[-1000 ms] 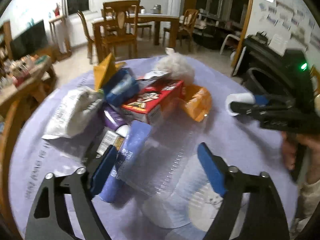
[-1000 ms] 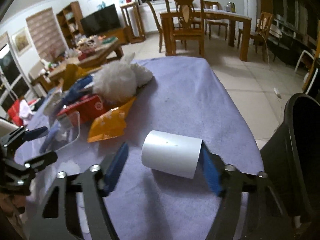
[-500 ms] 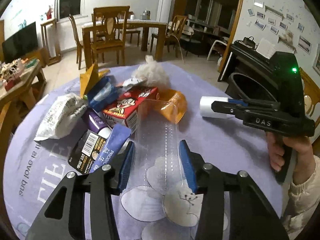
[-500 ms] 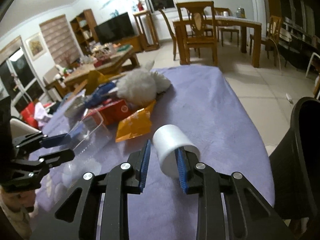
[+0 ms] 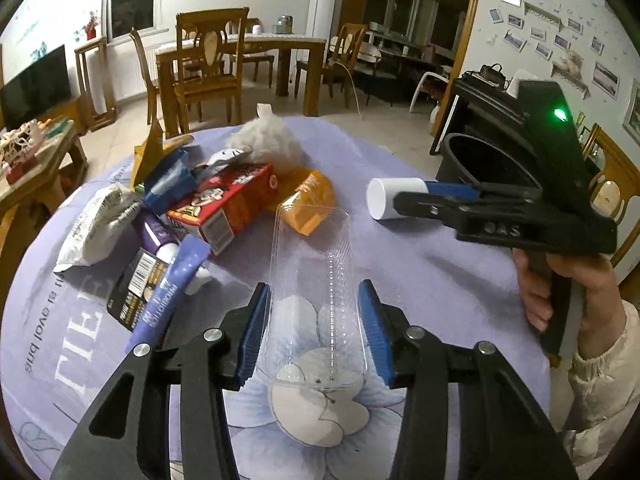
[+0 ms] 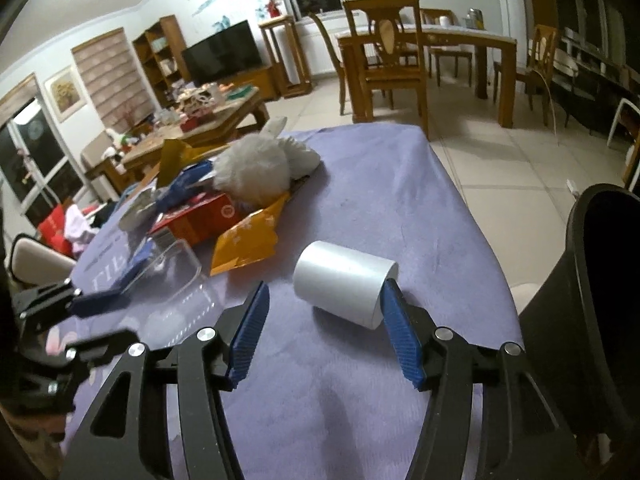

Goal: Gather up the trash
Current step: 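Grasp the clear plastic tray with left tool while right tool grasps the white paper roll, then carry tray and roll to the bin and open both tools to drop them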

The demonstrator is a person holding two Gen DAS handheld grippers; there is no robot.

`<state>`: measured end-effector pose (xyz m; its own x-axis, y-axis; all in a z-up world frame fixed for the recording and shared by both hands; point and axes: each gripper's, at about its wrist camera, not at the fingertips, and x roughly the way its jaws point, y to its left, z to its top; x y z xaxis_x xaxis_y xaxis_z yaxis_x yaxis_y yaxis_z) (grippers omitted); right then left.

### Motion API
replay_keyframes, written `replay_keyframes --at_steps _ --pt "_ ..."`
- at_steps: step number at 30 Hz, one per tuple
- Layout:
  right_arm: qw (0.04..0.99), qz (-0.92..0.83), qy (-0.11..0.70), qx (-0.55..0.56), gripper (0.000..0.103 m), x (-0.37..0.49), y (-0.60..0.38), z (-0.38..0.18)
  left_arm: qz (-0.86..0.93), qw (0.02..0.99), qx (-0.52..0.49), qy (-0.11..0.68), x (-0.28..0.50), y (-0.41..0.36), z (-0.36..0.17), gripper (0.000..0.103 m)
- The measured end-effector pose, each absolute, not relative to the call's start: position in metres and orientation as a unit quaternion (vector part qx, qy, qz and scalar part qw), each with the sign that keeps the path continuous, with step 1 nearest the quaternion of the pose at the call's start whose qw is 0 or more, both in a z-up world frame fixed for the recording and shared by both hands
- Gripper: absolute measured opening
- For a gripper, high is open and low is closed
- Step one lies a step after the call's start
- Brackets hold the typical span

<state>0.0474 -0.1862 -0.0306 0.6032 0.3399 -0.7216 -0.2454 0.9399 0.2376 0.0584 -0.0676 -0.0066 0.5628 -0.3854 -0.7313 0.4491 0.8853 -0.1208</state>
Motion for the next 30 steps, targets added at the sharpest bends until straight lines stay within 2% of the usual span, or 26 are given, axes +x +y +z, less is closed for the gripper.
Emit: replay_keyframes --at_steps 10,11,16,23,30 --pt "0.881 0.131 0.451 0.055 0.057 0.083 -0.171 -0.050 -0.240 0.871 0.049 0.426 0.063 -0.083 -0.024 0.050" --pt "0.883 0.134 0.447 0.055 0.047 0.083 -0.172 -0.049 -0.239 0.869 0.049 0.431 0.064 -0.083 -0.027 0.050" --pt "0.896 0.147 0.415 0.056 0.046 0.073 -0.175 -0.039 -0.243 0.866 0.038 0.435 0.066 -0.079 -0.031 0.048" --pt "0.911 0.187 0.350 0.113 0.046 0.041 -0.200 -0.012 -0.258 0.882 0.023 0.395 0.052 -0.082 -0.005 0.048" --pt "0.937 0.145 0.272 0.163 0.047 -0.003 -0.267 0.018 -0.300 0.883 0.008 0.360 0.051 -0.128 0.023 0.048"
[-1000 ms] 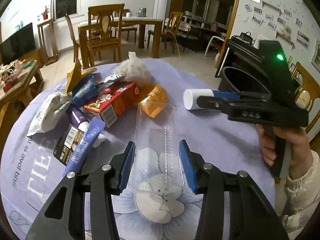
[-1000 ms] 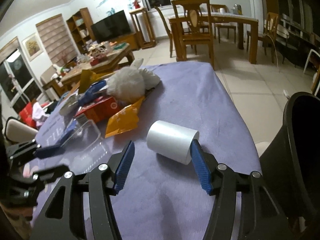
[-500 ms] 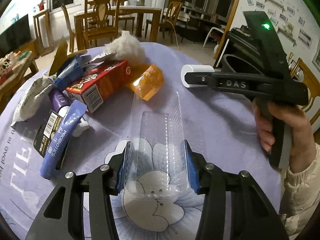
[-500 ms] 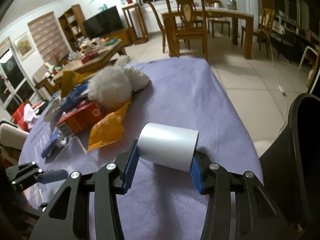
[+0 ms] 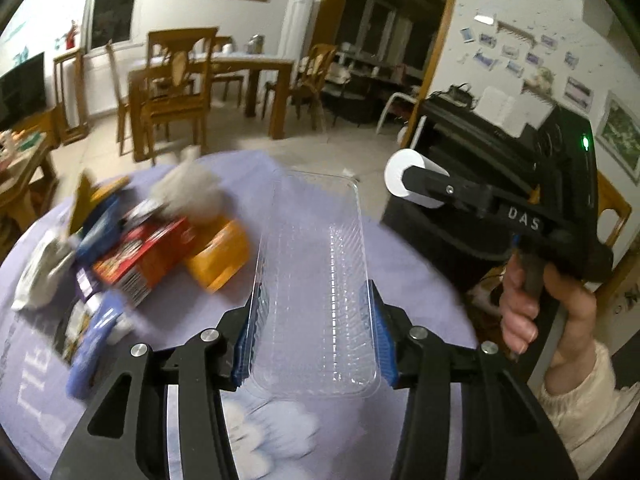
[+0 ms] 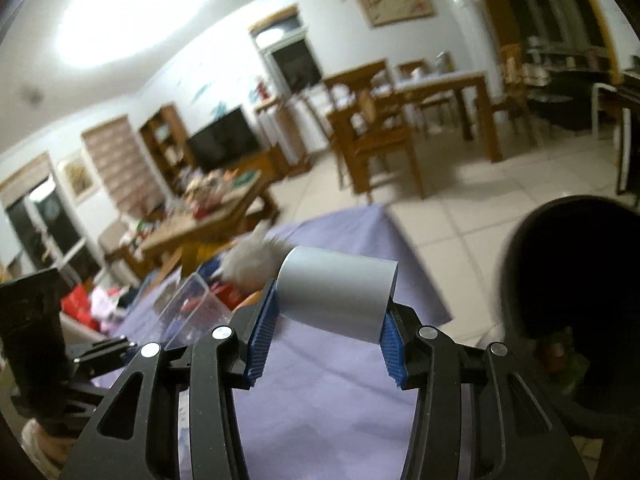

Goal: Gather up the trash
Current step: 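Carry tray and roll to the bin and open both tools to drop them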

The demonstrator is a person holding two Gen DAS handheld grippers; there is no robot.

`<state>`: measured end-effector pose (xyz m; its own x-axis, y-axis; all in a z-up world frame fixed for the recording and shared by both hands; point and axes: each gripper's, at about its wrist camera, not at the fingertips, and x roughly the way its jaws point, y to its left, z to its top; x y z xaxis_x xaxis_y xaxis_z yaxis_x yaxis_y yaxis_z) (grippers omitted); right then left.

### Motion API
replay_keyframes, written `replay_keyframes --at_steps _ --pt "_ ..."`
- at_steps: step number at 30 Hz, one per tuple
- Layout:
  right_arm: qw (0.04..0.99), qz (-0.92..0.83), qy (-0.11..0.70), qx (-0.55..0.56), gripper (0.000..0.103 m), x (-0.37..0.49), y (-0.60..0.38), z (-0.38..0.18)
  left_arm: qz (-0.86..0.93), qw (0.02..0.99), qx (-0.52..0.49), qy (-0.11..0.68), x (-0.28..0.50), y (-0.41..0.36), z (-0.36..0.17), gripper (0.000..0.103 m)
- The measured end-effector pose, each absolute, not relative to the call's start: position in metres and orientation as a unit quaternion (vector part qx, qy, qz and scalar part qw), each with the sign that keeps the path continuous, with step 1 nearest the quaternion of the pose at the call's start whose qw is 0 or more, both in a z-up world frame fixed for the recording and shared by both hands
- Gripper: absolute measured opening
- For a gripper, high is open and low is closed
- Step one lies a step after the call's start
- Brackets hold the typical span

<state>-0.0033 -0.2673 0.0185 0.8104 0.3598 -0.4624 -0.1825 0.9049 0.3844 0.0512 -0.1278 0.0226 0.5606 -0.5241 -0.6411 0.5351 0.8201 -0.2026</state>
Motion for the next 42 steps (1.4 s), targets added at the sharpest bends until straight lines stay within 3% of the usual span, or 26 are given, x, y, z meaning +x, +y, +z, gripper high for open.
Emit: replay_keyframes --at_steps 8,18,31,32,33,35,37,38,42 --pt "0.953 0.034 0.211 0.214 0.047 -0.049 -0.378 0.025 -0.381 0.859 0.003 0.342 0.065 -0.221 0.037 0.048" --pt "0.942 -0.032 0.215 0.255 0.047 -0.067 -0.469 -0.009 -0.434 0.823 0.009 0.366 0.089 -0.322 0.016 0.048" --pt "0.928 -0.047 0.236 0.284 0.047 -0.056 -0.506 -0.052 -0.428 0.808 0.012 0.403 0.113 -0.361 -0.012 0.048" --pt "0.927 -0.048 0.239 0.287 0.048 -0.055 -0.507 -0.053 -0.428 0.807 0.013 0.405 0.114 -0.363 -0.012 0.049" --pt "0.926 -0.048 0.241 0.288 0.058 -0.053 -0.507 -0.052 -0.427 0.807 0.013 0.406 0.114 -0.364 -0.012 0.050" --pt "0.924 -0.055 0.237 0.296 0.078 -0.055 -0.508 -0.052 -0.424 0.808 0.018 0.409 0.114 -0.366 -0.013 0.053" --pt "0.924 -0.055 0.231 0.299 0.078 -0.056 -0.509 -0.049 -0.417 0.814 0.024 0.403 0.112 -0.361 -0.011 0.073" --pt "0.925 -0.056 0.233 0.295 0.078 -0.056 -0.508 -0.048 -0.415 0.817 0.025 0.399 0.111 -0.359 -0.009 0.077" --pt "0.926 -0.055 0.234 0.290 0.078 -0.057 -0.504 -0.045 -0.412 0.823 0.023 0.390 0.108 -0.347 0.000 0.079"
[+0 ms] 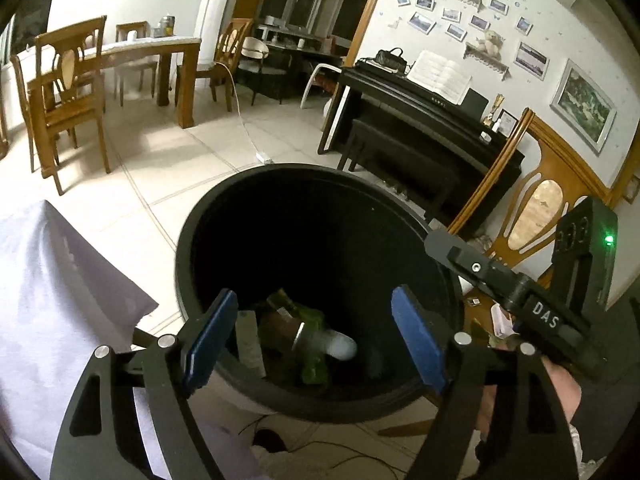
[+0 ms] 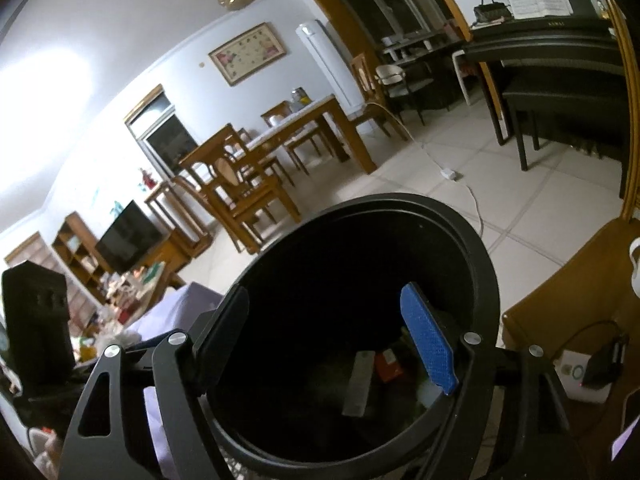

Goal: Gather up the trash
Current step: 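Carry tray and roll to the bin and open both tools to drop them, then return to the table and grasp the white fluffy tissue with right tool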

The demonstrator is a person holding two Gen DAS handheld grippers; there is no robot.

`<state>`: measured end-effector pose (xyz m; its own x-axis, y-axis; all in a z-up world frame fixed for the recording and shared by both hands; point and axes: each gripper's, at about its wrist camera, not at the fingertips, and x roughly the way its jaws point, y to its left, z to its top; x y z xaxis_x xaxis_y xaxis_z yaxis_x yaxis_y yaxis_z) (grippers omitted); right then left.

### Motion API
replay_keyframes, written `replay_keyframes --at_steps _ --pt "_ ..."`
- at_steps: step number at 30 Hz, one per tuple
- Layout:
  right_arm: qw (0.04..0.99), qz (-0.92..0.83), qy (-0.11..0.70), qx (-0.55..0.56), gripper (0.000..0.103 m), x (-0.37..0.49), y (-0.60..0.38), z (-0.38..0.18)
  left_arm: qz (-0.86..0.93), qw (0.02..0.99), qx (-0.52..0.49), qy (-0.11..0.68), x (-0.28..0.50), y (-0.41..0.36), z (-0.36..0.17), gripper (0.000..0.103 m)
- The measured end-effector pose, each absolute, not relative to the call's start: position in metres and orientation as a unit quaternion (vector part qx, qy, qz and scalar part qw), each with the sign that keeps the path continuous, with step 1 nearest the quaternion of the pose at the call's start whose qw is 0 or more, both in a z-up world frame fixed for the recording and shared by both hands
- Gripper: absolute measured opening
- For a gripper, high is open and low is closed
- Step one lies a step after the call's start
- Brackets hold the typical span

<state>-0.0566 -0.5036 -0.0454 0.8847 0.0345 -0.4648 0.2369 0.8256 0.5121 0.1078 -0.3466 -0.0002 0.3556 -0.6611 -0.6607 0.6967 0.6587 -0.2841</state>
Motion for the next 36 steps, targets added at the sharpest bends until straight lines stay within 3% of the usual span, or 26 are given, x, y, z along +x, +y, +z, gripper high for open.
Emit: replay_keyframes --at_steps 10,20,27,32,36 --pt "0.936 -0.014 0.249 0.249 0.078 -0.047 -0.442 -0.017 -0.379 0.847 0.006 0.373 0.089 -0.276 0.027 0.079" --pt "0.935 0.083 0.286 0.191 0.078 0.005 -0.312 0.008 -0.234 0.910 -0.049 0.338 0.106 -0.103 0.045 0.079" --pt "0.923 0.160 0.313 0.158 0.078 0.048 -0.202 0.019 -0.148 0.914 -0.086 0.369 0.145 0.001 0.031 0.079" --pt "0.912 0.197 0.332 0.135 0.082 0.095 -0.139 0.026 -0.146 0.901 -0.086 0.400 0.190 0.017 0.025 0.079" --pt "0.898 0.195 0.374 0.127 0.082 0.145 -0.100 0.018 -0.153 0.885 -0.109 0.426 0.219 0.021 0.016 0.093"
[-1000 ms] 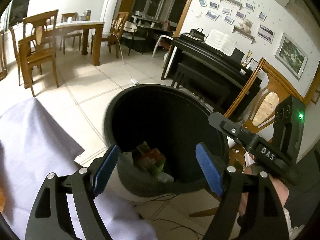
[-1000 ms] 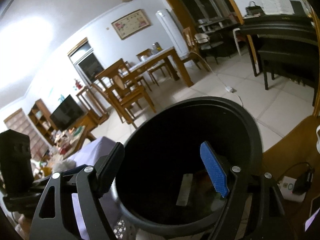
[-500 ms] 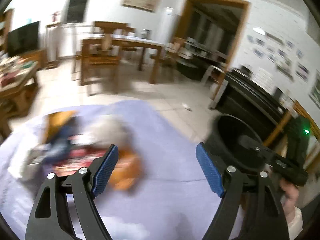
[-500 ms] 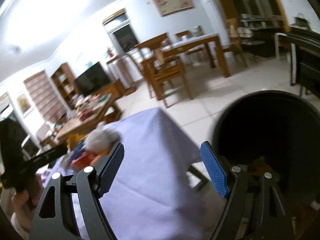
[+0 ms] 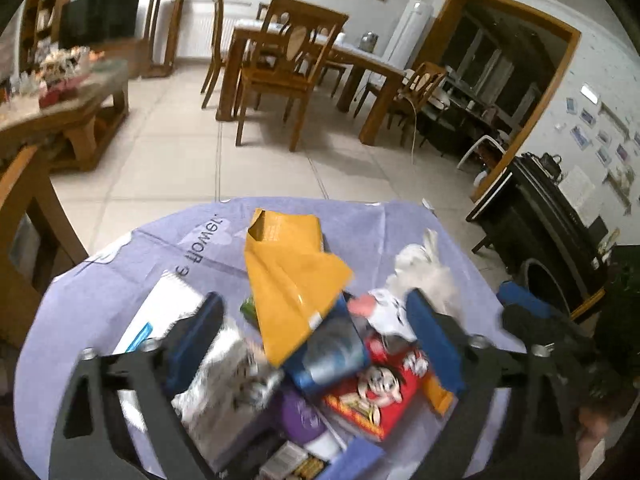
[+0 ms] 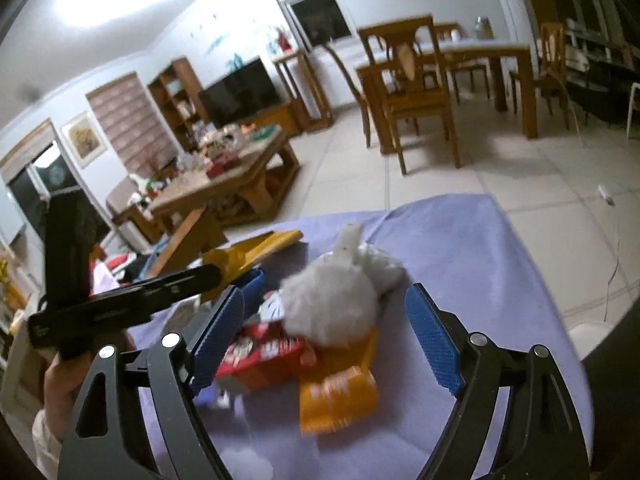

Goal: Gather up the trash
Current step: 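Return to the table and grasp the white fluffy tissue with right tool, then grasp the blue wrapper with left tool while right tool carries tissue, drop both in bin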

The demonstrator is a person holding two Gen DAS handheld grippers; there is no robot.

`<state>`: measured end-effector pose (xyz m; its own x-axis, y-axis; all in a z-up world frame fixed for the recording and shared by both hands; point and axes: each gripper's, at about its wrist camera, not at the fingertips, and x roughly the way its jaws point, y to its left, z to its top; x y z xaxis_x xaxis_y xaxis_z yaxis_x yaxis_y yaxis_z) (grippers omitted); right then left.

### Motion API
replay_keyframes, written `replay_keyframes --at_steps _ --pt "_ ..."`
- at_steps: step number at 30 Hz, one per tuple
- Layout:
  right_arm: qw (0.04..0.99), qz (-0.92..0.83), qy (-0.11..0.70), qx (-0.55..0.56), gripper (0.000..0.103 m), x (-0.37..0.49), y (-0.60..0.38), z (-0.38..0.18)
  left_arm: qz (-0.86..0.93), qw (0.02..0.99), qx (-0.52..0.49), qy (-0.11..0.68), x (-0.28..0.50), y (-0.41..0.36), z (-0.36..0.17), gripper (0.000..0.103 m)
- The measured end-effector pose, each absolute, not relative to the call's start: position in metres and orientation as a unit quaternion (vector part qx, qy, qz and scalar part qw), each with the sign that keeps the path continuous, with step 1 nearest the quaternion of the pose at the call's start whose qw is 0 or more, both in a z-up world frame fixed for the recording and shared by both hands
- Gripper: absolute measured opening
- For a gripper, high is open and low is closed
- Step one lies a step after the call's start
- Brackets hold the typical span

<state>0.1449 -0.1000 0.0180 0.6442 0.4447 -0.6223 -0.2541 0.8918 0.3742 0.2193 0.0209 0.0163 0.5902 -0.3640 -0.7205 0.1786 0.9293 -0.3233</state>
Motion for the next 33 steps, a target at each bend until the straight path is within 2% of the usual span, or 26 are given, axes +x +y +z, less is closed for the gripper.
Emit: replay_keyframes --at_steps 6,10,11,12,13,18,33 --pt "0.876 0.175 0.432 0.125 0.082 0.201 -0.074 -0.008 -0.159 0.866 -0.129 0.457 0.241 0.027 -0.004 0.092" --pt "0.868 0.194 0.437 0.134 0.064 0.208 -0.069 -0.018 -0.146 0.863 -0.121 0.469 0.244 0.034 -0.018 0.057" --pt "0.869 0.196 0.434 0.132 0.050 0.207 -0.070 -0.016 -0.144 0.863 -0.121 0.469 0.244 0.036 -0.019 0.052" --pt "0.873 0.195 0.431 0.120 0.042 0.206 -0.068 -0.012 -0.146 0.862 -0.129 0.468 0.244 0.041 -0.020 0.050" --pt "0.874 0.197 0.429 0.114 0.041 0.205 -0.067 -0.010 -0.150 0.860 -0.140 0.468 0.243 0.045 -0.020 0.048" --pt "0.877 0.217 0.414 0.114 0.035 0.183 -0.069 -0.004 -0.159 0.864 -0.134 0.459 0.234 0.044 -0.016 0.045" --pt "0.933 0.207 0.274 0.104 0.035 0.059 -0.136 0.061 -0.227 0.905 -0.133 0.334 0.130 0.013 0.047 0.044"
